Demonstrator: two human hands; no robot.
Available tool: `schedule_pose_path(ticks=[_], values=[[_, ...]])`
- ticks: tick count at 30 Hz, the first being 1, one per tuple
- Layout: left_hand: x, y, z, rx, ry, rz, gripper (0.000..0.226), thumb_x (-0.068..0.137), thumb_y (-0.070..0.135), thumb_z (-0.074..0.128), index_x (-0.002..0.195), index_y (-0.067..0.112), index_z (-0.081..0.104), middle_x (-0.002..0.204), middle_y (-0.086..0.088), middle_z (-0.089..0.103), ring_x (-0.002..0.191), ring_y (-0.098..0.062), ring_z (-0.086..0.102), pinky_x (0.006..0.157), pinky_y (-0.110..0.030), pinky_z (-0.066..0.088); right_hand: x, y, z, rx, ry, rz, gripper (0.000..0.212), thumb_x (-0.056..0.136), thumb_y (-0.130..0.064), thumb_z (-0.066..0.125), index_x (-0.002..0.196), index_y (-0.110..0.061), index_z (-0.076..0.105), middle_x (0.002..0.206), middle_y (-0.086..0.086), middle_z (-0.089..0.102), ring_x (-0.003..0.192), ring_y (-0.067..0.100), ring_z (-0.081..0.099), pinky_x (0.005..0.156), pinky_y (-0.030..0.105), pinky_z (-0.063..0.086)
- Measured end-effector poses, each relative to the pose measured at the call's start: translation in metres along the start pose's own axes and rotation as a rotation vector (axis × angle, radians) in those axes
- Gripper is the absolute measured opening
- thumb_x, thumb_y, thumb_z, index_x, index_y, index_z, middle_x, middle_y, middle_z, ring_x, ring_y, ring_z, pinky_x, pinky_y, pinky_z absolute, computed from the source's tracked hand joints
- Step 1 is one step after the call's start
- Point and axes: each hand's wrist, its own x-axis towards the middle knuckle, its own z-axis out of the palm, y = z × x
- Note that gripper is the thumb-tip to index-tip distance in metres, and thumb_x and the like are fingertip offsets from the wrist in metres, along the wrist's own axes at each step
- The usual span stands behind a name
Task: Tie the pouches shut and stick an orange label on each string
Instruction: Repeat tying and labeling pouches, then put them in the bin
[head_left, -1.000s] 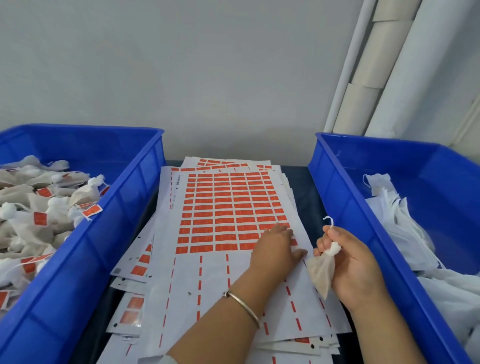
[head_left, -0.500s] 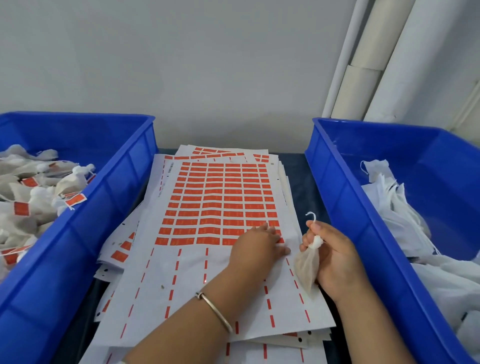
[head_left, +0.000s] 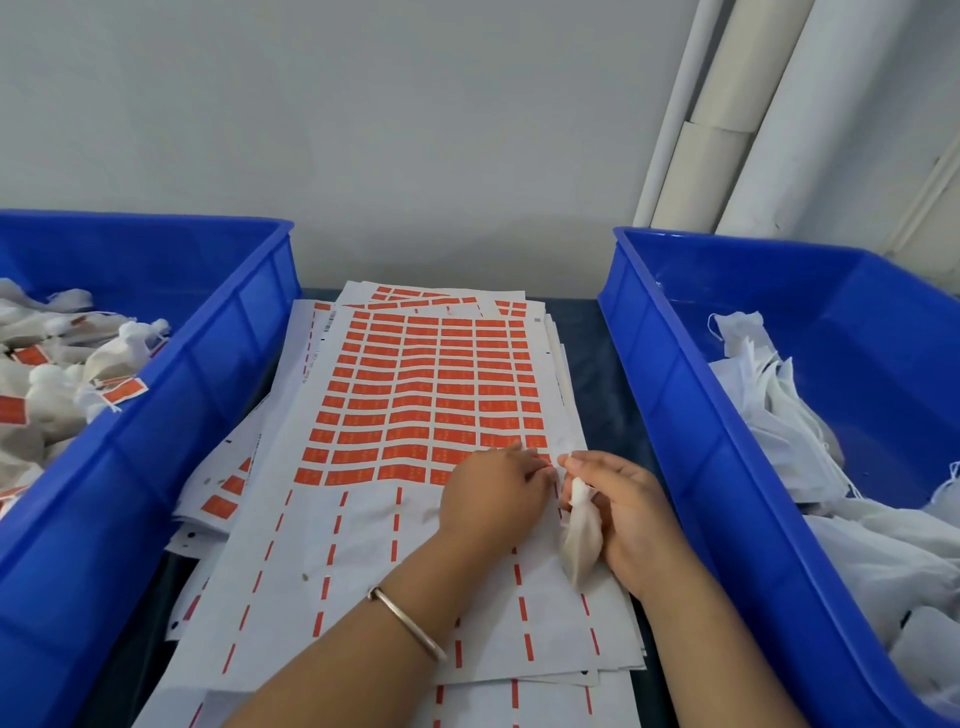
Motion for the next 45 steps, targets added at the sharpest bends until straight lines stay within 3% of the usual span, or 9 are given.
schedule_pose_path(ticks=[4, 8, 12, 16, 20, 23, 30, 35, 45], values=[[0.002, -0.002, 0.0, -0.051, 0.018, -0.055, 0.032, 0.094, 0.041, 0.046, 0.12, 0.032, 0.062, 0.134, 0.011, 0.053, 0.112, -0.015, 0.059, 0.091, -0.027, 0.045, 0.001, 0.001, 0.001, -0.046, 0.005, -0.008, 0.02, 0.086, -0.012, 0.066, 0.07, -0.02, 0.076, 0.072, 0.002, 0.072, 0.058, 0.012, 0.067, 0.053, 0.024, 0.053], [0.002, -0.002, 0.002, -0.125, 0.058, -0.045, 0.028, 0.093, 0.037, 0.051, 0.112, 0.027, 0.068, 0.128, 0.009, 0.059, 0.106, -0.013, 0.062, 0.077, -0.015, 0.036, 0.002, 0.001, 0.002, -0.076, 0.015, -0.013, 0.016, 0.086, -0.012, 0.067, 0.074, -0.018, 0.075, 0.085, 0.005, 0.075, 0.076, 0.02, 0.07, 0.061, 0.029, 0.056], [0.002, -0.003, -0.002, -0.291, 0.113, -0.098, 0.019, 0.092, 0.03, 0.053, 0.101, 0.024, 0.068, 0.098, 0.008, 0.068, 0.073, -0.007, 0.058, 0.067, -0.012, 0.039, 0.002, 0.002, 0.002, -0.072, 0.044, -0.019, 0.012, 0.086, -0.012, 0.066, 0.078, -0.017, 0.074, 0.086, 0.006, 0.075, 0.085, 0.026, 0.069, 0.068, 0.034, 0.056], [0.003, -0.005, -0.012, -0.541, 0.2, -0.279, 0.014, 0.092, 0.03, 0.055, 0.078, 0.028, 0.057, 0.077, 0.014, 0.06, 0.065, -0.009, 0.058, 0.055, -0.01, 0.041, 0.001, 0.001, 0.004, -0.081, 0.042, -0.036, 0.012, 0.086, -0.013, 0.066, 0.08, -0.019, 0.074, 0.089, 0.005, 0.075, 0.092, 0.028, 0.07, 0.082, 0.043, 0.057], [0.006, -0.01, -0.032, -0.864, 0.26, -0.546, 0.019, 0.093, 0.032, 0.053, 0.076, 0.025, 0.058, 0.075, 0.013, 0.06, 0.062, -0.006, 0.059, 0.045, -0.008, 0.038, -0.002, -0.004, 0.004, -0.13, 0.022, -0.105, 0.024, 0.087, -0.012, 0.065, 0.072, -0.029, 0.075, 0.085, 0.0, 0.075, 0.087, 0.024, 0.072, 0.077, 0.041, 0.059], [0.006, -0.011, -0.049, -1.08, 0.215, -0.594, 0.014, 0.095, 0.026, 0.051, 0.082, 0.026, 0.057, 0.085, 0.011, 0.06, 0.069, -0.007, 0.059, 0.05, -0.015, 0.046, -0.006, -0.009, 0.007, -0.155, 0.011, -0.168, 0.026, 0.087, -0.014, 0.065, 0.071, -0.033, 0.074, 0.079, -0.004, 0.074, 0.079, 0.016, 0.072, 0.066, 0.03, 0.058], [-0.02, 0.009, -0.073, -1.163, 0.118, -0.517, 0.013, 0.094, 0.024, 0.053, 0.084, 0.023, 0.062, 0.086, -0.001, 0.065, 0.08, -0.018, 0.065, 0.074, -0.027, 0.056, -0.013, -0.022, 0.026, -0.354, -0.008, -0.392, 0.01, 0.085, -0.016, 0.067, 0.079, -0.023, 0.068, 0.072, -0.01, 0.072, 0.073, 0.006, 0.07, 0.058, 0.014, 0.054], [-0.035, 0.014, -0.074, -1.122, 0.027, -0.345, 0.022, 0.098, 0.028, 0.044, 0.093, 0.019, 0.064, 0.088, -0.002, 0.067, 0.085, -0.017, 0.065, 0.085, -0.027, 0.052, -0.015, -0.026, 0.041, -0.395, -0.096, -0.435, 0.006, 0.087, -0.015, 0.065, 0.085, -0.02, 0.068, 0.072, -0.008, 0.073, 0.067, 0.007, 0.07, 0.06, 0.013, 0.054], [-0.036, 0.011, -0.069, -1.24, -0.068, -0.455, 0.017, 0.095, 0.025, 0.05, 0.088, 0.02, 0.066, 0.077, -0.002, 0.066, 0.075, -0.021, 0.059, 0.095, -0.042, 0.049, -0.007, -0.015, 0.037, -0.324, 0.086, -0.501, 0.01, 0.084, -0.014, 0.068, 0.079, -0.023, 0.068, 0.064, -0.019, 0.066, 0.054, -0.004, 0.059, 0.048, 0.008, 0.044]])
